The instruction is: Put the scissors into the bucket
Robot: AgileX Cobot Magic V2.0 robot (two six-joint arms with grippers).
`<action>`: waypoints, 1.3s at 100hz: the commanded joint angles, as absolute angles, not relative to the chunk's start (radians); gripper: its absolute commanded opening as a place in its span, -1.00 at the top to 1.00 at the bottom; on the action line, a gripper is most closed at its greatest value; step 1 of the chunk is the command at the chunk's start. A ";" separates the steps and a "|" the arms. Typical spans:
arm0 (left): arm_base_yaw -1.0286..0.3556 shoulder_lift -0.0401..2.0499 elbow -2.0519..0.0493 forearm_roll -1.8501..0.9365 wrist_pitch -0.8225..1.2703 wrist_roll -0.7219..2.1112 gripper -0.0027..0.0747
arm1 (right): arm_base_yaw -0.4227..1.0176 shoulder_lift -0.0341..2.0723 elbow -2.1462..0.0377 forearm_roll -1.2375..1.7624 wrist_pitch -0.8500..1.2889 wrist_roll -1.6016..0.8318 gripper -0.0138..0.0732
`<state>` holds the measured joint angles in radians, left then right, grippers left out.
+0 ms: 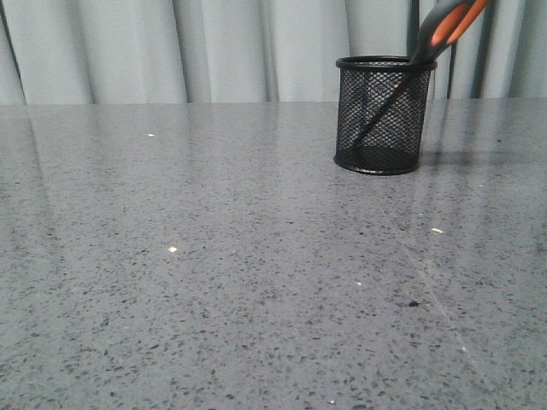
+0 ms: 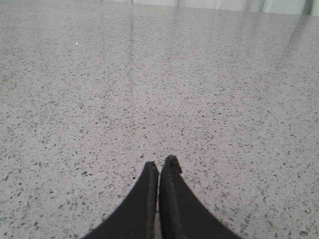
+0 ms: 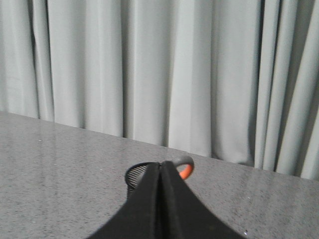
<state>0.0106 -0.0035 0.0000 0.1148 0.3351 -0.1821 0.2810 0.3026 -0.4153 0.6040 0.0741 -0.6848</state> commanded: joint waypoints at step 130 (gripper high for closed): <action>0.012 -0.029 0.040 0.116 0.286 -0.192 0.98 | -0.013 -0.032 0.020 0.080 0.292 -0.217 0.79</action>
